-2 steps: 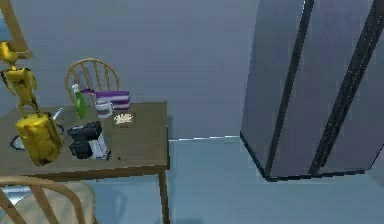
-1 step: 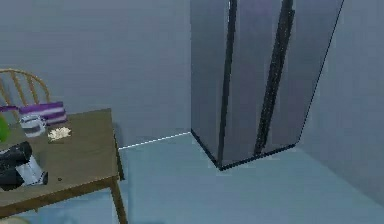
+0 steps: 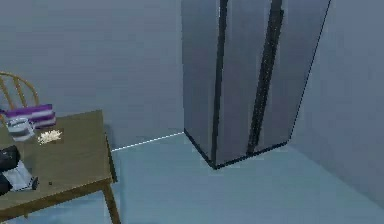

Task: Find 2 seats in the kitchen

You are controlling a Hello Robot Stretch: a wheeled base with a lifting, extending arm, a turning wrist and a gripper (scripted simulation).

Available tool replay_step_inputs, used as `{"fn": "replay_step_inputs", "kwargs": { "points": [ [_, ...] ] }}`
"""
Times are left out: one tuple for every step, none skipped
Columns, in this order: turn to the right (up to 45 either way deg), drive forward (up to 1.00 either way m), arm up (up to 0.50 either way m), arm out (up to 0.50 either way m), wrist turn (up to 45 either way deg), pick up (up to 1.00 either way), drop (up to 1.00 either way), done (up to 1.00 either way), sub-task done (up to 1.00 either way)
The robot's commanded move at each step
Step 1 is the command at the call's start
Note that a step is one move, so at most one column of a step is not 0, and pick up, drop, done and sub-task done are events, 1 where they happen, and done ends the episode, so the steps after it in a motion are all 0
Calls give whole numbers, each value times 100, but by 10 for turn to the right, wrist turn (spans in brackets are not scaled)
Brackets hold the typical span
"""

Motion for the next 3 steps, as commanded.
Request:
{"fn": "replay_step_inputs", "kwargs": {
  "points": [
    [360, 0, 0, 0, 0, 0, 0, 0, 0],
    [0, 30, 0, 0, 0, 0, 0, 0, 0],
    [-270, 0, 0, 0, 0, 0, 0, 0, 0]
  ]
}}
